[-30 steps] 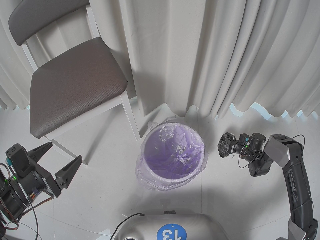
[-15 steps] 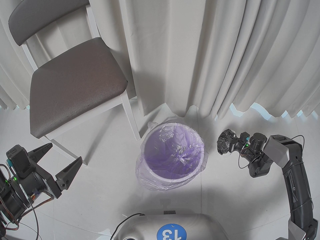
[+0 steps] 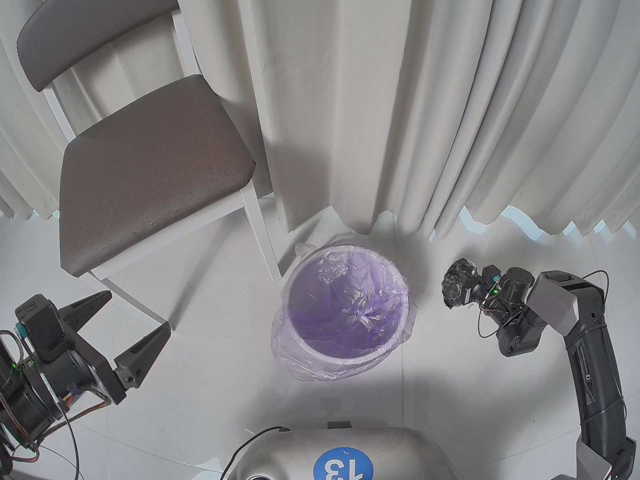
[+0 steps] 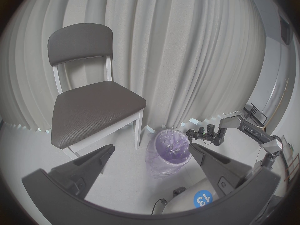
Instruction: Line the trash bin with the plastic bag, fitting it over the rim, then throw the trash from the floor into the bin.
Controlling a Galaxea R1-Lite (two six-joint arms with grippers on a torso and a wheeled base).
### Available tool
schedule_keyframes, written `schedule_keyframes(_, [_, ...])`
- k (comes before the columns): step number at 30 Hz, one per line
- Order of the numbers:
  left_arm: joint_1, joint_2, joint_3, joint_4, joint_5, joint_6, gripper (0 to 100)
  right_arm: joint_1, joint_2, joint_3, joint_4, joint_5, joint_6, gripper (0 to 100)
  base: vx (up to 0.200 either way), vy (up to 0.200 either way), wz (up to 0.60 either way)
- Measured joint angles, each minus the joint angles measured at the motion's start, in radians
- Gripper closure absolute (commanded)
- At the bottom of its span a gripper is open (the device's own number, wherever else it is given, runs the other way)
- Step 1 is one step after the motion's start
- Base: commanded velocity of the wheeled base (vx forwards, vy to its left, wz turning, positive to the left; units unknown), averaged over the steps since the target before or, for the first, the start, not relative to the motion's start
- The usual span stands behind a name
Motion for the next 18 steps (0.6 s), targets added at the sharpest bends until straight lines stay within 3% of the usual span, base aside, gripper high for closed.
schedule_keyframes(6, [0.005, 0.004, 0.001, 0.000, -0.001, 0.000, 0, -0.005, -0.068, 0.039, 0.059, 0.029, 0.011, 100, 0.000, 0.000, 0.00])
schedule_keyframes(13, [0.007, 0.018, 0.001, 0.003, 0.001, 0.000, 0, -0.002, -0.322, 0.055, 0.347, 0.047, 0.012, 100, 0.000, 0.000, 0.00])
schedule_keyframes(18, [0.004, 0.041, 0.004, 0.008, 0.001, 0.002, 0, 0.021, -0.540, 0.090, 0.466, 0.052, 0.010, 100, 0.000, 0.000, 0.00])
